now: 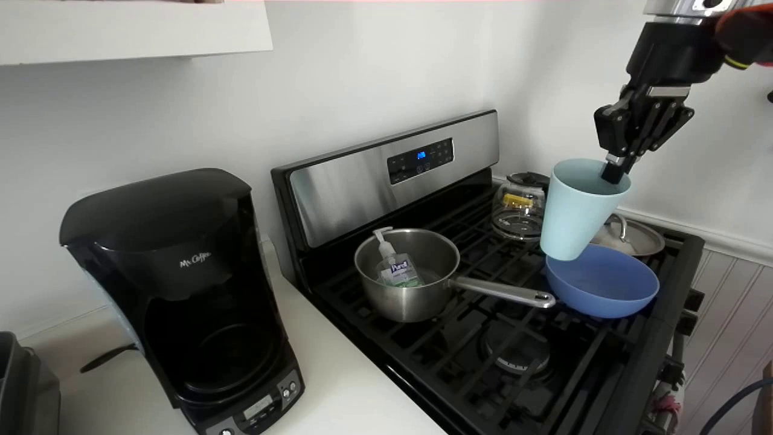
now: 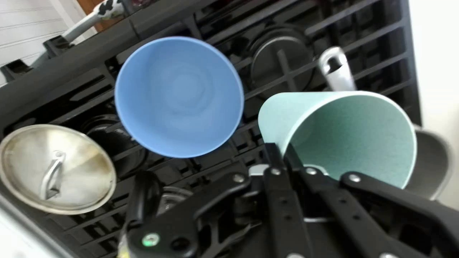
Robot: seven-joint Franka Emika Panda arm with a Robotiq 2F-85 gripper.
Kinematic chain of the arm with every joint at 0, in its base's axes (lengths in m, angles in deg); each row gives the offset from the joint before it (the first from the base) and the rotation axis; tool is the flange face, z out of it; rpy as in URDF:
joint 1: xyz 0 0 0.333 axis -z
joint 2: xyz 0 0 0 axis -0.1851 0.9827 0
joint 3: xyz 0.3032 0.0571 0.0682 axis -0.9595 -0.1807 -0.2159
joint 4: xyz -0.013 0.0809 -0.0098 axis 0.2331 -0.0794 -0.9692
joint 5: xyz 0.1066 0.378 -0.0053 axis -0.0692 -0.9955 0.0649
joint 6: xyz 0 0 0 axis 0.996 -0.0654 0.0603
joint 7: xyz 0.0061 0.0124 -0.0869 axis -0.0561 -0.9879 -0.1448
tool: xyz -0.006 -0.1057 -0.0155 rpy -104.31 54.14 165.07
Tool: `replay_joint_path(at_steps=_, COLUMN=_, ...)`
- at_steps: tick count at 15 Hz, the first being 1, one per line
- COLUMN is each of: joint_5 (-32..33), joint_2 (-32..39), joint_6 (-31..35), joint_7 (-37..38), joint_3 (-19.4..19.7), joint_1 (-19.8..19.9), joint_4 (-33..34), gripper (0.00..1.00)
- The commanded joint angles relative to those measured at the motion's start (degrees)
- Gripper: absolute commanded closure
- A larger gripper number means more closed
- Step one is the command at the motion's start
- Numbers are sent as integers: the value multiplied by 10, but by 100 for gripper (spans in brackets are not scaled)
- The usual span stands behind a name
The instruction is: Put the cup on the counter
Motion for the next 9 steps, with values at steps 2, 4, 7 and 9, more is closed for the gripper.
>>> replay_joint_path(at_steps=2, joint_5=-101, joint_2=15, joint_6=-60, joint_7=-20, joint_3=-27, joint_1=-98, joint_4=12, gripper=99)
replay_joint_path(at_steps=4, joint_5=-137, joint_2=39, joint_6=-70, joint_7=-34, joint_3=-36, joint_1=-133, joint_4=16, gripper=99)
replay_joint_path(at_steps=7, joint_5=-153, joint_2=99, joint_6=-62, joint_7=-50, joint_3=-58, joint_1=-160, joint_4=19, gripper=99)
replay_joint_path(at_steps=9, joint_5=-145, joint_2=140, joint_6=-52, joint_7=-34, joint_3=-76, joint_1=-161, joint_4=25, gripper=99)
